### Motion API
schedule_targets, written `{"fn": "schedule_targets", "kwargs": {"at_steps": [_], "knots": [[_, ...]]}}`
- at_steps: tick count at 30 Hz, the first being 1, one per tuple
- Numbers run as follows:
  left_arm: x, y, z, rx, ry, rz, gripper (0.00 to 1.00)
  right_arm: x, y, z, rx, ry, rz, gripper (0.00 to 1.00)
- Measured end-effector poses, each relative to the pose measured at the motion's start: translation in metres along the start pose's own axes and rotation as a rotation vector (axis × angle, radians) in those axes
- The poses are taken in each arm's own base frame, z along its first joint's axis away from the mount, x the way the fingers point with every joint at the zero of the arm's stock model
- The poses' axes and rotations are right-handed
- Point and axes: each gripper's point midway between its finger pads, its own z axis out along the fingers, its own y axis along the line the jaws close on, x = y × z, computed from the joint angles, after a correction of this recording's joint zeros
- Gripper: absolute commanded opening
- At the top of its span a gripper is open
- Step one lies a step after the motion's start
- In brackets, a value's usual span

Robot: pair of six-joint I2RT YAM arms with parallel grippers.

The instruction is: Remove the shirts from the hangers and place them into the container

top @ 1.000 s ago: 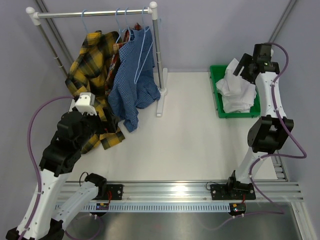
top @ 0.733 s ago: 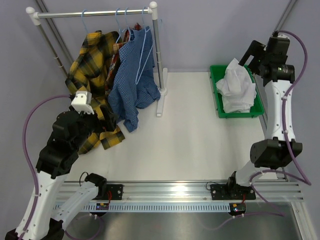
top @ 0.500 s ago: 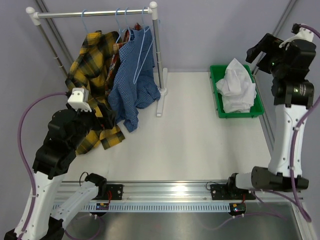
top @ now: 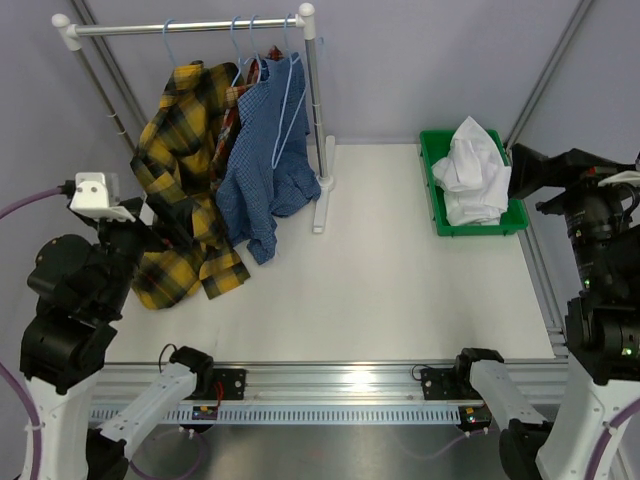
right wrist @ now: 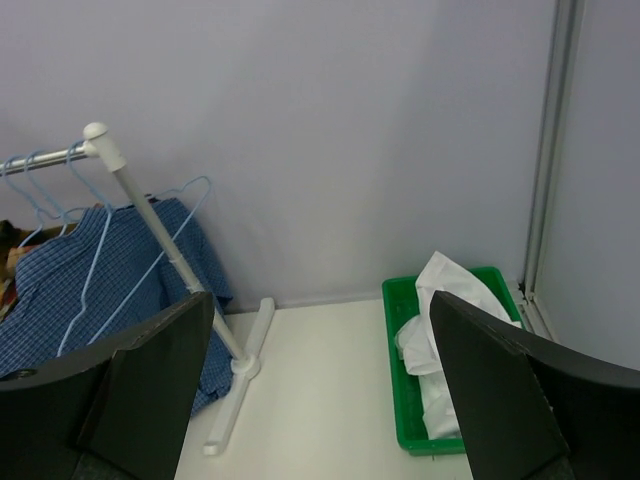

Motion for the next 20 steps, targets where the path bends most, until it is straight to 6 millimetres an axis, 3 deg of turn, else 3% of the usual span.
{"fn": "schedule_targets", "kwargs": {"at_steps": [3,12,20], "knots": [[-0.011,0.013,-0.011,-0.056,-0.049,0.008,0.99,0.004,0.007,-0.014,-0.033,-0.004,-0.015,1.00],[-0.026,0.037,-0.044,-0.150,-0.143,0.011,0.99,0.027,0.008,-0.031,-0.064,0.019,-0.046,0.99],[-0.025,0.043,-0.048,-0.172,-0.148,0.019,0.99,0.037,0.007,-0.041,-0.076,0.017,-0.060,1.00]]}}
